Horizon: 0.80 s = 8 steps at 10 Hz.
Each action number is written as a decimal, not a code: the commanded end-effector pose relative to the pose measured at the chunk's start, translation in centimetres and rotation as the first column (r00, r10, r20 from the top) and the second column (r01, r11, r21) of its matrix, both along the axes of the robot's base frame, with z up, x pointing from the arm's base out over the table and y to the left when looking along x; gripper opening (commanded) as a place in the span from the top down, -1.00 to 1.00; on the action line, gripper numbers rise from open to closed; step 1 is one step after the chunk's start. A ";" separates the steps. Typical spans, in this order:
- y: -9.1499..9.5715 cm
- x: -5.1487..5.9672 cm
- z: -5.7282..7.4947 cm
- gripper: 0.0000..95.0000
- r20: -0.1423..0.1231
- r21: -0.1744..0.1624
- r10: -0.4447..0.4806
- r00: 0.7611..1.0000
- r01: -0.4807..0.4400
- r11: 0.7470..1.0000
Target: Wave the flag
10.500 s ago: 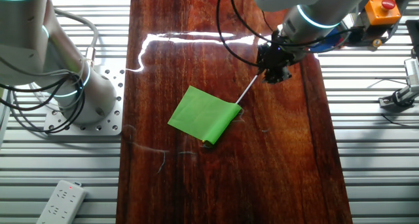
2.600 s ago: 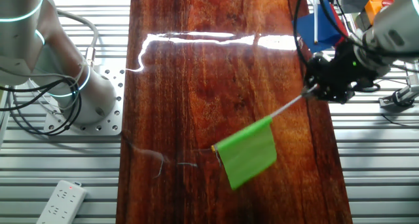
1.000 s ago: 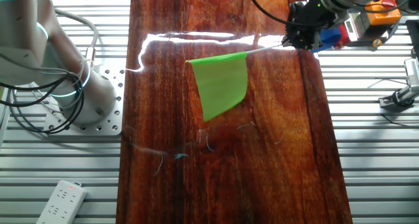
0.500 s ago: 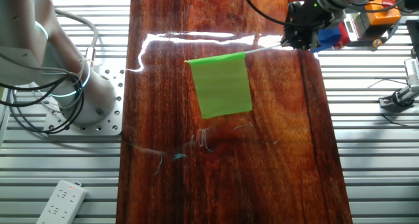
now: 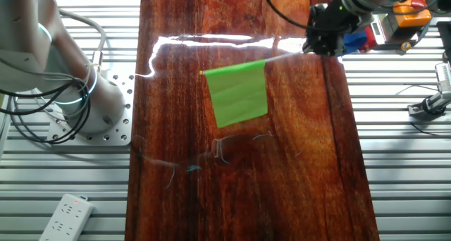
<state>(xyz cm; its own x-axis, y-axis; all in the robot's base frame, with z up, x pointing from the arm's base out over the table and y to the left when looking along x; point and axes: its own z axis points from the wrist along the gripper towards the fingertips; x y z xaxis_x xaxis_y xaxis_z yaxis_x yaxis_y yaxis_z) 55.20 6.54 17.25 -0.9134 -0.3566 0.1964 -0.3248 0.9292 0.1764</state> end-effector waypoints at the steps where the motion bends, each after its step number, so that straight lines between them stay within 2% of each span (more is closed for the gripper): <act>1: -2.1 0.4 -0.2 1.00 -0.003 0.004 0.028 1.000 -0.028 1.000; 4: -4.9 1.2 -1.2 1.00 0.000 0.009 0.043 0.999 -0.043 0.999; 8: -5.7 1.9 -3.7 1.00 0.026 0.001 0.037 0.999 -0.037 0.999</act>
